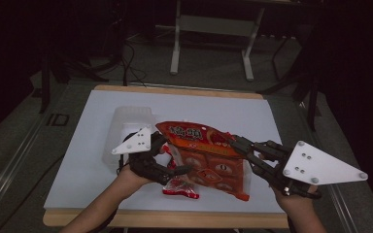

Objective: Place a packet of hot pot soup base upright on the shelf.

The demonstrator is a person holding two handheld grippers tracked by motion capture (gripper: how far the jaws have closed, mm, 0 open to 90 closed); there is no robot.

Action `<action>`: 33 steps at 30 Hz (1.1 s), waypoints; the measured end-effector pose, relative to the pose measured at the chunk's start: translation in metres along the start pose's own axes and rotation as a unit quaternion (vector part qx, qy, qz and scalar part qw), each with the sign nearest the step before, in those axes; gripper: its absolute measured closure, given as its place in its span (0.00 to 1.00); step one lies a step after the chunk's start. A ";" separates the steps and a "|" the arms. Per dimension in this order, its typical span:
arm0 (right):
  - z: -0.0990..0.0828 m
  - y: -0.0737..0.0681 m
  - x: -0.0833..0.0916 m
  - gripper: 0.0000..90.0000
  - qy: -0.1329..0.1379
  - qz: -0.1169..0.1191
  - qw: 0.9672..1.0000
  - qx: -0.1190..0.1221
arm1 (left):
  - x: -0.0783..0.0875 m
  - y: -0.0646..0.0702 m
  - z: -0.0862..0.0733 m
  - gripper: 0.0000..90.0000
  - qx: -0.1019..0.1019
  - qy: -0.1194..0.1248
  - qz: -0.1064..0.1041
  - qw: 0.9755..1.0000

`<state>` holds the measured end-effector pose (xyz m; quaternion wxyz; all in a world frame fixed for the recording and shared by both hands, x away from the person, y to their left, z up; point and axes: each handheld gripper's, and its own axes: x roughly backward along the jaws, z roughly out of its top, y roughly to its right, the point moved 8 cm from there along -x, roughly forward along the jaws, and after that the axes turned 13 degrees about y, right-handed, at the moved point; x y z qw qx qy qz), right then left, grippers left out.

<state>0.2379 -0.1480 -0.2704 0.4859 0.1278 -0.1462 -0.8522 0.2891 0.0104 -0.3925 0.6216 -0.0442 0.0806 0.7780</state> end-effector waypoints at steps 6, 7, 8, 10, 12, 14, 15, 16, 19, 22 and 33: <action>-0.005 -0.002 -0.004 0.99 -0.006 0.006 1.000 -0.001 | -0.004 0.004 -0.002 0.57 -0.006 0.007 -0.030 1.000; -0.007 -0.002 -0.004 0.99 -0.006 0.006 1.000 -0.002 | -0.004 0.004 -0.002 0.61 -0.009 0.006 -0.031 0.999; -0.008 -0.001 -0.004 0.99 -0.006 0.006 1.000 -0.004 | -0.004 0.005 -0.003 0.64 -0.012 0.007 -0.030 0.999; -0.010 0.000 -0.004 0.99 -0.007 0.002 1.000 -0.005 | -0.004 0.007 -0.005 0.73 -0.017 0.004 -0.039 0.999; -0.013 0.002 -0.003 0.99 -0.009 0.000 1.000 -0.010 | -0.005 0.009 -0.007 0.78 -0.038 -0.004 -0.041 0.998; -0.016 0.004 -0.002 0.99 -0.010 0.000 1.000 -0.016 | -0.005 0.009 -0.008 0.79 -0.035 -0.008 -0.040 0.999; -0.017 0.004 -0.002 0.99 -0.009 0.001 1.000 -0.021 | -0.004 0.009 -0.008 0.79 -0.030 -0.015 -0.040 0.999; -0.019 0.005 -0.002 0.99 -0.011 -0.001 1.000 -0.021 | -0.004 0.009 -0.008 0.79 -0.026 -0.018 -0.038 0.999; -0.022 0.007 -0.001 0.98 -0.012 -0.003 1.000 -0.025 | -0.004 0.011 -0.008 0.79 -0.030 -0.024 -0.030 0.999; -0.024 0.010 -0.001 0.98 -0.012 -0.004 0.999 -0.034 | -0.003 0.011 -0.004 0.79 -0.039 -0.029 -0.019 0.999; -0.019 0.020 -0.001 0.83 0.001 -0.029 0.999 -0.039 | 0.001 0.008 0.014 0.80 -0.064 -0.032 0.022 0.997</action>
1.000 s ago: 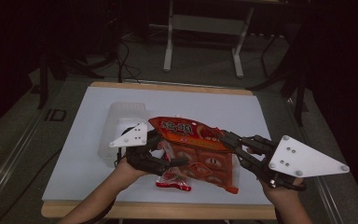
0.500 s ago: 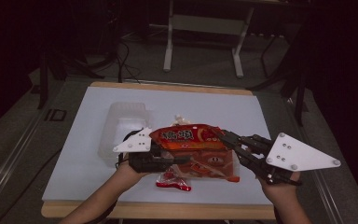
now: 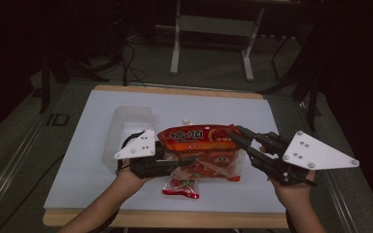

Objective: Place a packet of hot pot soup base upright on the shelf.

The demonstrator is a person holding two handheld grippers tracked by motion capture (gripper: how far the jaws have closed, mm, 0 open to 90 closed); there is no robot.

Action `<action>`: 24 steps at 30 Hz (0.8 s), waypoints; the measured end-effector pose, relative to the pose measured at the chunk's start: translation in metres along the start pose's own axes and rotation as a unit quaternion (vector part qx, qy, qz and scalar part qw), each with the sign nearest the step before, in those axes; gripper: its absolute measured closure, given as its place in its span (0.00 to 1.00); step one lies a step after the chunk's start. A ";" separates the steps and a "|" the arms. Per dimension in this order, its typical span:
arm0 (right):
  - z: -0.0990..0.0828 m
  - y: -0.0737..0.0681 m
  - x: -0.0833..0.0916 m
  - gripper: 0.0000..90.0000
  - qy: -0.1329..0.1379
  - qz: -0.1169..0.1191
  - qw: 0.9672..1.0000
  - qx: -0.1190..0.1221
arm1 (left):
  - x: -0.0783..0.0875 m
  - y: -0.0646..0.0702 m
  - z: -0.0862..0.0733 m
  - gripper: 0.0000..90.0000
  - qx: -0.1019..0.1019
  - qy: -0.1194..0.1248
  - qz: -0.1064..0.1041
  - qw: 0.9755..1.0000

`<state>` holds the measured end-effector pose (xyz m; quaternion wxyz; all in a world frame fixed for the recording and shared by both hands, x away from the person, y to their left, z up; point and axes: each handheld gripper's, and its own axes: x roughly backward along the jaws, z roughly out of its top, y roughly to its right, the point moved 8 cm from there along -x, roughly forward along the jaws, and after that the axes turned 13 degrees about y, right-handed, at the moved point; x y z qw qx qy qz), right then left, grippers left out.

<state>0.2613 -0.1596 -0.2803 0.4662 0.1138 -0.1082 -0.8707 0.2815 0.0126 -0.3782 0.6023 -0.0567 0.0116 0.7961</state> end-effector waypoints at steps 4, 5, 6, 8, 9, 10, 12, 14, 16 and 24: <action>0.005 0.008 0.005 0.62 0.019 -0.017 1.000 -0.015 | 0.007 -0.012 0.006 0.80 0.007 0.013 0.027 1.000; 0.004 0.010 0.006 0.60 0.021 -0.023 0.999 -0.017 | 0.009 -0.015 0.008 0.80 0.004 0.015 0.034 0.999; 0.003 0.010 0.007 0.55 0.021 -0.028 0.999 -0.017 | 0.011 -0.018 0.010 0.80 0.003 0.016 0.041 0.999; 0.000 0.012 0.008 0.45 0.025 -0.040 0.999 -0.015 | 0.016 -0.026 0.013 0.80 0.000 0.017 0.060 0.998; -0.003 0.013 0.008 0.41 0.025 -0.044 0.999 -0.018 | 0.017 -0.028 0.014 0.80 0.001 0.018 0.066 0.998; -0.004 0.013 0.009 0.38 0.023 -0.047 0.998 -0.018 | 0.020 -0.031 0.016 0.80 -0.002 0.020 0.075 0.997; -0.007 0.014 0.010 0.30 0.027 -0.051 0.998 -0.025 | 0.024 -0.037 0.019 0.80 -0.011 0.025 0.096 0.995; -0.012 0.015 0.011 0.22 0.022 -0.048 0.998 -0.035 | 0.027 -0.042 0.022 0.80 -0.015 0.030 0.110 0.993; -0.015 0.017 0.011 0.21 0.024 -0.051 0.997 -0.044 | 0.032 -0.049 0.025 0.80 -0.014 0.035 0.120 0.992; -0.033 0.018 0.014 0.14 0.025 -0.045 0.996 -0.072 | 0.048 -0.071 0.037 0.80 -0.027 0.048 0.168 0.984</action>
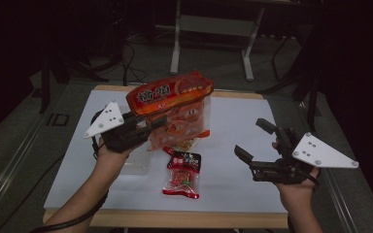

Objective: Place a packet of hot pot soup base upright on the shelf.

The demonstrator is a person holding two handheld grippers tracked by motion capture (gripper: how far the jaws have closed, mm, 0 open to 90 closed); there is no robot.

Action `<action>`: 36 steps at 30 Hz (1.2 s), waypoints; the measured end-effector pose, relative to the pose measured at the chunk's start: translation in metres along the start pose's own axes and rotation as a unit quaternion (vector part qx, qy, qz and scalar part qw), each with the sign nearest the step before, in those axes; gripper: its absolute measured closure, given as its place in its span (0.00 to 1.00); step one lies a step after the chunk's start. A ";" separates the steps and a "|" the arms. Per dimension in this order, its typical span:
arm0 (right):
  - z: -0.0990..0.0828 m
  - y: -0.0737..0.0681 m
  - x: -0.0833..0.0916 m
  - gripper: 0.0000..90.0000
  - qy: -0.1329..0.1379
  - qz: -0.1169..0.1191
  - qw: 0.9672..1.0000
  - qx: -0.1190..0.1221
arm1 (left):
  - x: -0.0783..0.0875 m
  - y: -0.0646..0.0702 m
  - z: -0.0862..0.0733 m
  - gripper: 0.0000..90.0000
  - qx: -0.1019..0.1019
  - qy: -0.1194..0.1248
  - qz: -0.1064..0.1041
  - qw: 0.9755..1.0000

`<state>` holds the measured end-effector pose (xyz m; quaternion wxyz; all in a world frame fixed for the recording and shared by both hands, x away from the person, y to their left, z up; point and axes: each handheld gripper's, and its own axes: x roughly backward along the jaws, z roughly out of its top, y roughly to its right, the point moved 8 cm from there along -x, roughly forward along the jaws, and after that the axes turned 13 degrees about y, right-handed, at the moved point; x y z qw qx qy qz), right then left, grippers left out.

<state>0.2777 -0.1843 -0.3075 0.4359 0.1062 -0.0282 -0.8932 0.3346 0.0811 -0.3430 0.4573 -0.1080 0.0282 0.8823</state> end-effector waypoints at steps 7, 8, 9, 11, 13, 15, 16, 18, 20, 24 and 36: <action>-0.020 0.001 0.001 0.13 -0.023 0.003 1.000 -0.013 | 0.006 -0.022 0.004 0.80 -0.007 0.004 0.035 0.999; -0.023 0.001 0.001 0.13 -0.027 0.003 1.000 -0.012 | 0.007 -0.025 0.004 0.80 -0.009 0.006 0.039 0.999; -0.026 0.001 0.001 0.13 -0.032 0.003 0.999 -0.009 | 0.008 -0.028 0.005 0.80 -0.009 0.007 0.043 0.999; -0.029 0.001 0.002 0.13 -0.034 0.004 0.999 -0.011 | 0.010 -0.036 0.006 0.80 -0.009 0.014 0.055 0.998; -0.033 0.001 0.002 0.13 -0.039 0.004 0.999 -0.010 | 0.013 -0.044 0.006 0.80 -0.009 0.016 0.064 0.998; -0.036 0.001 0.002 0.13 -0.044 0.004 0.999 -0.010 | 0.015 -0.050 0.006 0.80 -0.010 0.018 0.076 0.997; -0.037 0.001 0.003 0.13 -0.045 0.005 0.999 -0.013 | 0.016 -0.054 0.006 0.80 -0.014 0.017 0.082 0.996; -0.041 0.002 0.003 0.13 -0.049 0.002 0.999 -0.010 | 0.020 -0.061 0.004 0.80 -0.016 0.019 0.092 0.995; -0.043 0.004 0.005 0.13 -0.051 0.000 0.999 -0.012 | 0.022 -0.066 0.002 0.80 -0.015 0.020 0.102 0.994; -0.047 0.007 0.008 0.13 -0.053 -0.006 0.998 -0.015 | 0.030 -0.081 -0.006 0.80 -0.011 0.024 0.124 0.992; -0.059 0.009 0.010 0.14 -0.068 -0.004 0.998 -0.020 | 0.049 -0.117 -0.038 0.80 0.005 0.026 0.169 0.985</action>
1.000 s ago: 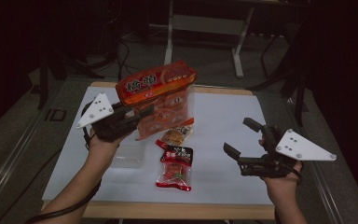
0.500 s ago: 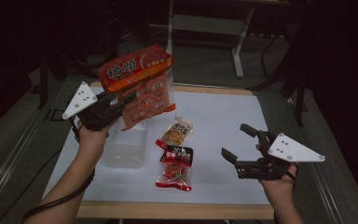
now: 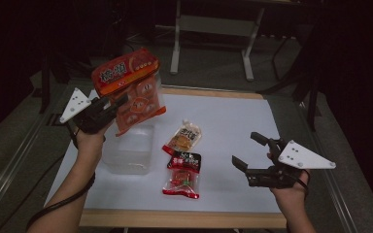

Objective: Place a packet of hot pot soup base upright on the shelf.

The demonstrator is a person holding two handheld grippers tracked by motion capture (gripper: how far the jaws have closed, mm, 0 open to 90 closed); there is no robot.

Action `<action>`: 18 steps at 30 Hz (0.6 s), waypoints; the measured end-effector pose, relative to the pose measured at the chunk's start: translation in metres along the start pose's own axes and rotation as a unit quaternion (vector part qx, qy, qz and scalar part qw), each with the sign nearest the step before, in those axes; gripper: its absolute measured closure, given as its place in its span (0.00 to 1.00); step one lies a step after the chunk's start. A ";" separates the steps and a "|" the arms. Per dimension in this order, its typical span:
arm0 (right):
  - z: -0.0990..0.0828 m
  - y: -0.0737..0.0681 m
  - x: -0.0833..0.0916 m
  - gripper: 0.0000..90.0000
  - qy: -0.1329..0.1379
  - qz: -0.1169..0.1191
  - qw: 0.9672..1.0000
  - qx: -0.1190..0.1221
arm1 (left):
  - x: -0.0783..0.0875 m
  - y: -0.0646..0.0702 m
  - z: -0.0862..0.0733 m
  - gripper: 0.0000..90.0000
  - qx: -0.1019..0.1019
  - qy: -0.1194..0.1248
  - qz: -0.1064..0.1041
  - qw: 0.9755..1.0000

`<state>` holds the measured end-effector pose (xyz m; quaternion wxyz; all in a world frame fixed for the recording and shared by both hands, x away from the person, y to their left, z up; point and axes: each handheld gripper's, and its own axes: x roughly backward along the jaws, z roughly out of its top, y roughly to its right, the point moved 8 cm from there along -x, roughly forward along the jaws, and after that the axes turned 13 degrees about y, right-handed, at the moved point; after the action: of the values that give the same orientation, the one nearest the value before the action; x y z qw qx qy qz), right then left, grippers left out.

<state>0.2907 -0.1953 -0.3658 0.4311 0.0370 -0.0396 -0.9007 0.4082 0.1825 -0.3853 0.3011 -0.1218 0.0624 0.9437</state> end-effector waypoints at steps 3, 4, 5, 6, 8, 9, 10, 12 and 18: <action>-0.001 0.000 0.000 0.14 -0.003 0.002 1.000 0.002 | 0.003 -0.009 -0.009 0.80 0.011 0.000 0.013 1.000; -0.002 -0.001 0.000 0.14 -0.005 0.004 1.000 0.001 | 0.004 -0.012 -0.012 0.80 0.010 -0.003 0.016 1.000; -0.002 -0.001 -0.001 0.14 -0.005 0.005 1.000 0.000 | 0.005 -0.015 -0.015 0.80 0.010 -0.004 0.020 1.000; -0.002 -0.001 -0.001 0.14 -0.006 0.004 1.000 0.001 | 0.005 -0.017 -0.018 0.80 0.011 -0.005 0.023 1.000; -0.004 -0.002 -0.001 0.14 -0.009 0.008 1.000 -0.001 | 0.007 -0.023 -0.024 0.80 0.014 -0.007 0.031 0.999; -0.004 -0.002 -0.002 0.14 -0.010 0.008 1.000 0.000 | 0.008 -0.025 -0.027 0.80 0.014 -0.009 0.035 0.999; -0.005 -0.002 -0.002 0.14 -0.011 0.009 1.000 0.000 | 0.009 -0.028 -0.030 0.80 0.012 -0.012 0.038 0.999; -0.006 -0.002 -0.002 0.14 -0.013 0.010 1.000 -0.001 | 0.011 -0.032 -0.037 0.80 0.009 -0.019 0.043 0.999; -0.009 -0.001 -0.002 0.14 -0.015 0.010 1.000 -0.006 | 0.017 -0.040 -0.053 0.80 0.026 -0.034 0.057 0.997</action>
<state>0.2922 -0.1936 -0.3744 0.4396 0.0207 -0.0414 -0.8970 0.4280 0.2141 -0.4425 0.2515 -0.0780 0.0831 0.9611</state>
